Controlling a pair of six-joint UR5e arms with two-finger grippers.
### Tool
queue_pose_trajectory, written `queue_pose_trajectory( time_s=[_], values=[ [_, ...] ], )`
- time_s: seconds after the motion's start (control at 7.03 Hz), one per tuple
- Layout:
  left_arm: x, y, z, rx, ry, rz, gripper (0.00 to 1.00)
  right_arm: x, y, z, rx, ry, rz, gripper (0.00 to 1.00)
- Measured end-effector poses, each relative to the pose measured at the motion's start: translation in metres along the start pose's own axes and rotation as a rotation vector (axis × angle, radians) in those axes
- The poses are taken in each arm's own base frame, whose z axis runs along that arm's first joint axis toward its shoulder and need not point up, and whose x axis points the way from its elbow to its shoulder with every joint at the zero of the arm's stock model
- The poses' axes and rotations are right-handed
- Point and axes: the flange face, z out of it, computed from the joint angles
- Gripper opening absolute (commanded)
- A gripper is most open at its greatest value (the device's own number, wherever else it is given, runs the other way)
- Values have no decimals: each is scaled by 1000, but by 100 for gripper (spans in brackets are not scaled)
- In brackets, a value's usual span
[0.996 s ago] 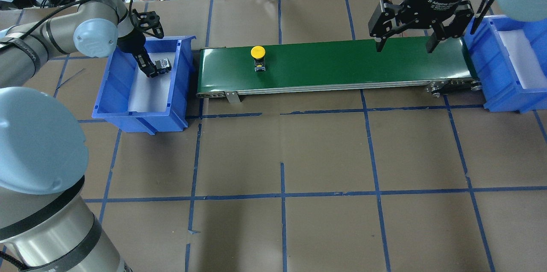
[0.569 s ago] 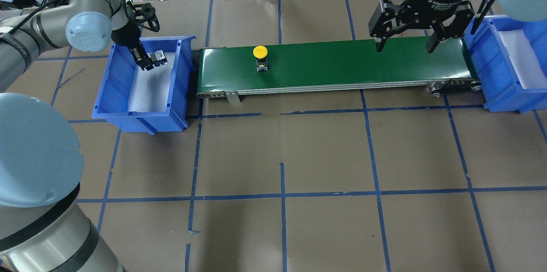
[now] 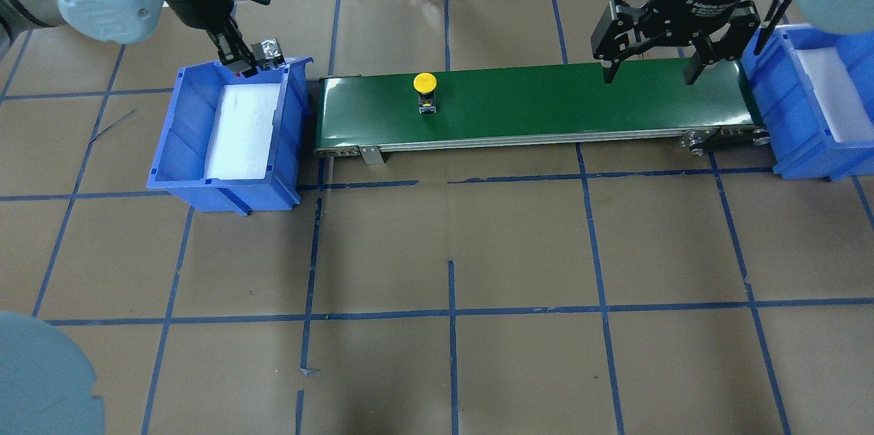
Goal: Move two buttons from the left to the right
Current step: 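Carry the red button onto the conveyor and release it with the left gripper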
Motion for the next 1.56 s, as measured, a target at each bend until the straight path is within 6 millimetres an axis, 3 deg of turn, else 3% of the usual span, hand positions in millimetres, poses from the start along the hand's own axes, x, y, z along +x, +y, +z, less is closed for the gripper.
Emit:
queue_pose_trajectory(
  time_s=[0.43,0.85,1.14,1.56],
  values=[
    [8,-32,43,2,63,-458,20,17,-15,8,6,0,29,100],
    [31,-87,85,18,58,-965,20,37,-27,14,9,-8,59,100],
    [49,-109,106,-1,49,-1107,20,39,-25,14,3,-10,62,100],
    [48,-102,123,8,35,-1142,21,39,-23,14,0,-11,62,100]
  ],
)
